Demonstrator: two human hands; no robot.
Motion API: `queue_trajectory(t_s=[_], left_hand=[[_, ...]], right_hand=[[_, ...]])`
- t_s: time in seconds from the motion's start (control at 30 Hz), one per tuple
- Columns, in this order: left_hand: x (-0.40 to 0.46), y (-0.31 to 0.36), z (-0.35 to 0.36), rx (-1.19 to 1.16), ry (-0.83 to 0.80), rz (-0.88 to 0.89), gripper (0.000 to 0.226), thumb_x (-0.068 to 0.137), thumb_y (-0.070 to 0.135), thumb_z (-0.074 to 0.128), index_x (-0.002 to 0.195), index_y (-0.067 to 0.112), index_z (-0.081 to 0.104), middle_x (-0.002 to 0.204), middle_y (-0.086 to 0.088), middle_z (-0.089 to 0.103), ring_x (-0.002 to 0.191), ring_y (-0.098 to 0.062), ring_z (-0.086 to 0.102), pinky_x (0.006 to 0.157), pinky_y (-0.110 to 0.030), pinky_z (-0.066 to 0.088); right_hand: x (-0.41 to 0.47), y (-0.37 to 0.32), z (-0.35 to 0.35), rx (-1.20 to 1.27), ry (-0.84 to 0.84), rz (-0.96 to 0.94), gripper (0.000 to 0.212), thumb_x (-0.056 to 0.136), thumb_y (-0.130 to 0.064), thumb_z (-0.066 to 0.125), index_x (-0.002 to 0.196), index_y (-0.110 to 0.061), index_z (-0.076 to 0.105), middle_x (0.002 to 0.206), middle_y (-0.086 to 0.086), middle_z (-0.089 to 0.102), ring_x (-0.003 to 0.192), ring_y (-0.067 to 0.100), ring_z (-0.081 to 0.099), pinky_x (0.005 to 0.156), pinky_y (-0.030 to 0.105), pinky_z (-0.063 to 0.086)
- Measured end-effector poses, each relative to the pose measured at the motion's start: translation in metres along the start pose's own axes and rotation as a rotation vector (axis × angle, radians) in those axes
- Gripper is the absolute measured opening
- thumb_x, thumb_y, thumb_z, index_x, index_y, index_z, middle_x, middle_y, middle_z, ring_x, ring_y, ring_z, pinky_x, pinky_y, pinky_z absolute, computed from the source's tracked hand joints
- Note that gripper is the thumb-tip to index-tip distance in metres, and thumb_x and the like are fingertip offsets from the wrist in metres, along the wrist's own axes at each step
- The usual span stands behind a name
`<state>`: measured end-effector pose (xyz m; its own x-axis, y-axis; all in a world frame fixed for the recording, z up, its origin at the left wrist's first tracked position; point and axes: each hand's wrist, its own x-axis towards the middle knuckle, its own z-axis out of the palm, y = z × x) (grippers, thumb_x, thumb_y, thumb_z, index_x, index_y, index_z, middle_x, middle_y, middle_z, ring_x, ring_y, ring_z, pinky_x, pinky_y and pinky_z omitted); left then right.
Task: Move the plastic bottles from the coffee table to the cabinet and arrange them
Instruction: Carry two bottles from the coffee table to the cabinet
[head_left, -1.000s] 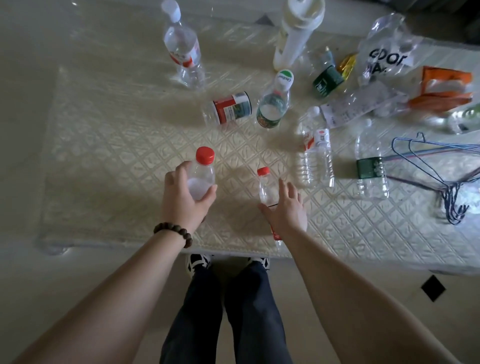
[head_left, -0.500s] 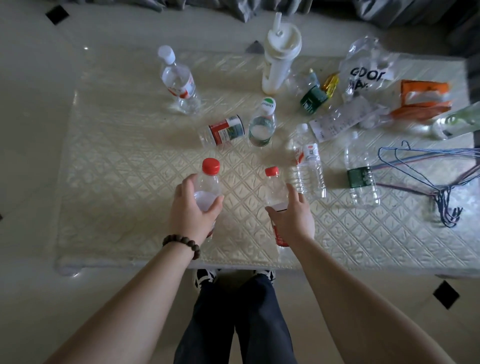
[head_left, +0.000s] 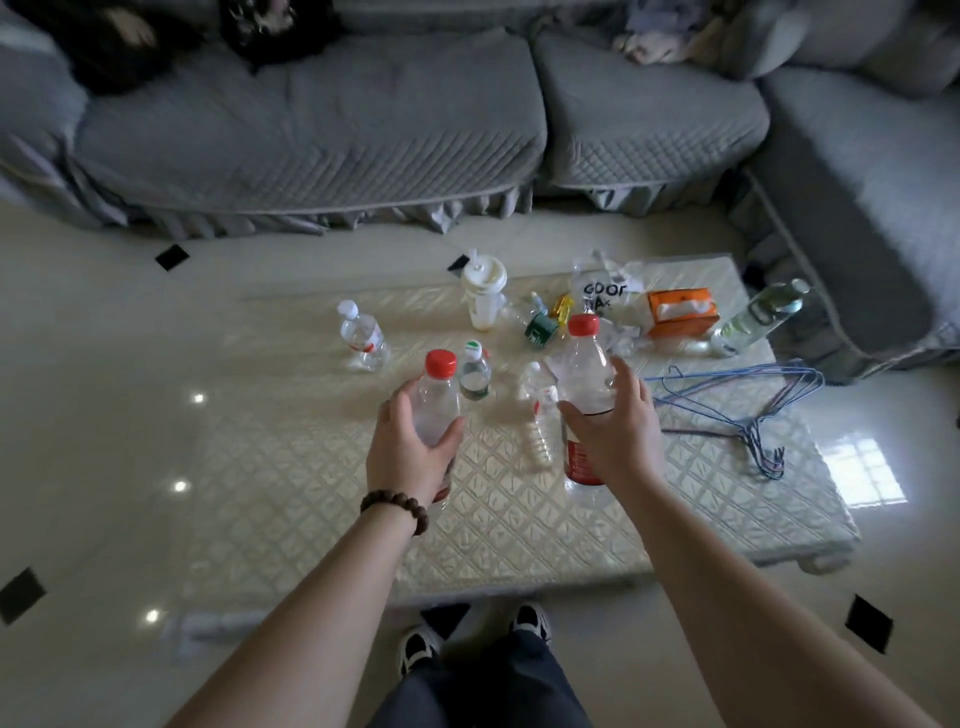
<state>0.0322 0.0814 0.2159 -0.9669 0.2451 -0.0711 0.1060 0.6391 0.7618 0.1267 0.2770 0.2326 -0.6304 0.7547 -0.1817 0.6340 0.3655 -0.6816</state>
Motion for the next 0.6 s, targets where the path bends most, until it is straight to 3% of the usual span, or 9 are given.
queue_trajectory(t_s=[0.2, 0.33, 0.47, 0.6], left_hand=[[-0.012, 0.048, -0.011, -0.039, -0.058, 0.115, 0.067, 0.077, 0.041, 0.073, 0.132, 0.017, 0.043, 0.122, 0.001, 0.056, 0.107, -0.013, 0.054, 0.077, -0.021, 0.038], [-0.019, 0.064, -0.011, -0.030, -0.118, 0.208, 0.071, 0.078, 0.044, 0.071, 0.135, 0.015, 0.042, 0.128, -0.002, 0.053, 0.114, -0.017, 0.053, 0.083, -0.022, 0.038], [-0.025, 0.071, -0.010, -0.013, -0.183, 0.306, 0.072, 0.076, 0.047, 0.071, 0.133, 0.014, 0.043, 0.130, -0.006, 0.053, 0.117, -0.023, 0.053, 0.092, -0.034, 0.045], [-0.039, 0.073, -0.004, -0.037, -0.249, 0.385, 0.062, 0.075, 0.040, 0.075, 0.125, 0.014, 0.047, 0.122, -0.005, 0.056, 0.112, -0.024, 0.054, 0.089, -0.031, 0.044]], right_hand=[[-0.026, -0.015, -0.044, 0.099, 0.159, 0.000, 0.079, 0.076, -0.043, 0.073, 0.141, -0.031, 0.029, 0.140, 0.003, 0.045, 0.121, 0.024, 0.049, 0.094, 0.045, 0.047], [-0.046, -0.015, -0.055, 0.140, 0.235, 0.012, 0.080, 0.076, -0.043, 0.073, 0.141, -0.031, 0.029, 0.139, 0.003, 0.046, 0.121, 0.024, 0.049, 0.090, 0.042, 0.047], [-0.072, -0.006, -0.056, 0.134, 0.309, 0.057, 0.080, 0.076, -0.045, 0.073, 0.141, -0.030, 0.029, 0.136, 0.003, 0.049, 0.117, 0.021, 0.050, 0.081, 0.033, 0.044], [-0.103, 0.010, -0.055, 0.150, 0.395, 0.114, 0.080, 0.076, -0.043, 0.073, 0.142, -0.027, 0.030, 0.134, 0.005, 0.049, 0.119, 0.022, 0.049, 0.091, 0.037, 0.044]])
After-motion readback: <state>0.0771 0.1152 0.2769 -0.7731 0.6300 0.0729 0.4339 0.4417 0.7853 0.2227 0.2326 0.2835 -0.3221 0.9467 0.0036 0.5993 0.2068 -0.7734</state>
